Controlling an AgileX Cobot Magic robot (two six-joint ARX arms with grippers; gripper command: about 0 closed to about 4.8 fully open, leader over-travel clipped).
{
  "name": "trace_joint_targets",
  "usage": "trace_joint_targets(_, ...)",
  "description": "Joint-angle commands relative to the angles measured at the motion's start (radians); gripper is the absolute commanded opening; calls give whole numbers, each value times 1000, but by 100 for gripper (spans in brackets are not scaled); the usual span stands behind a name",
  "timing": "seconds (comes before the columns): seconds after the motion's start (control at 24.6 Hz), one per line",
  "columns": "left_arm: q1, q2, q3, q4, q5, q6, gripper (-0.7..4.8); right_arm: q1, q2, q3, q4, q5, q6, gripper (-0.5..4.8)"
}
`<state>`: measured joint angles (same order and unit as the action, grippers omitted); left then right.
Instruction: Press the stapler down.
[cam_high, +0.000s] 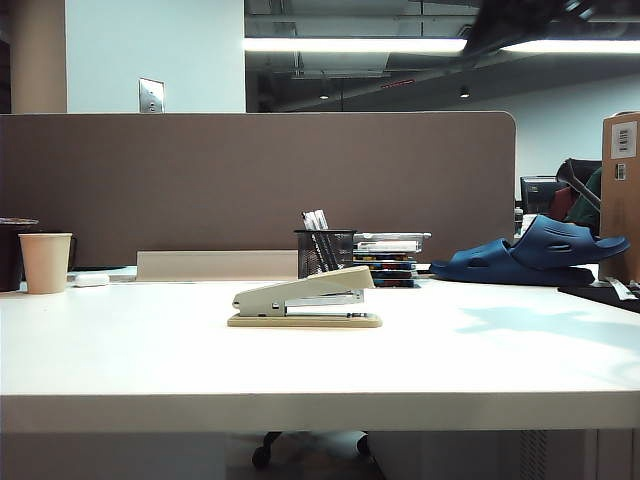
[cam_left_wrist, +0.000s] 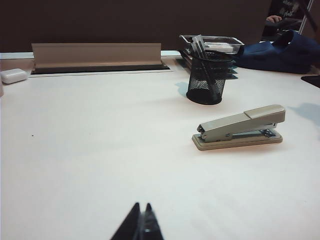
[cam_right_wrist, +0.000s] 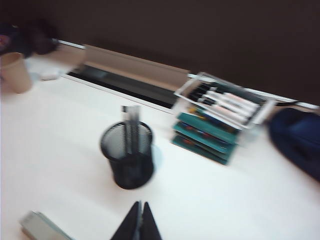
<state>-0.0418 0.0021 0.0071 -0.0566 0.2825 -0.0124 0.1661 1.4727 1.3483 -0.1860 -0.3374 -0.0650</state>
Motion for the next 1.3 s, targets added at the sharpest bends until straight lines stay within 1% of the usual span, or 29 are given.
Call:
trace_joint_targets(0.04,0,0,2,14,-48,5,-6,-53,-75,-1,-60,8,-22,-9)
trace_joint_targets(0.12,0,0,2,14,-97,5,-6,-85,-116,-1,-76,33,-22,-9)
trace_joint_targets(0.2,0,0,2,14,-172,4,-6,-145,-189,-1,-101,79,-22,-9)
trace_joint_targets(0.33,0,0,2,14,-220,5,-6,-195,-249,-7,-132,89,-21,-9)
trace_joint_targets(0.41,0,0,2,16,-224,5,-6,-217,-308,-40,-131,109,-21,-9)
trace_joint_targets(0.49,0,0,2,33,-222,4,-6,-241,-400,-111,-128,145,-21,-9)
trace_joint_targets(0.57,0,0,2,65,-223,5,-6,-243,-495,-207,-110,156,-21,-9)
trace_joint_targets(0.69,0,0,2,114,-216,4,-5,-241,-667,-409,-42,161,-13,-9)
trace_joint_targets(0.77,0,0,2,125,-215,4,-5,-240,-762,-513,-22,160,-13,-9)
trace_joint_targets(1.06,0,0,2,126,-215,4,-5,-240,-974,-716,-22,164,-5,-9)
trace_joint_targets(1.14,0,0,2,126,-216,4,-5,-240,-1076,-800,-22,163,-5,-9)
trace_joint_targets(1.3,0,0,2,126,-216,4,-5,-240,-1177,-883,-22,163,-2,-9)
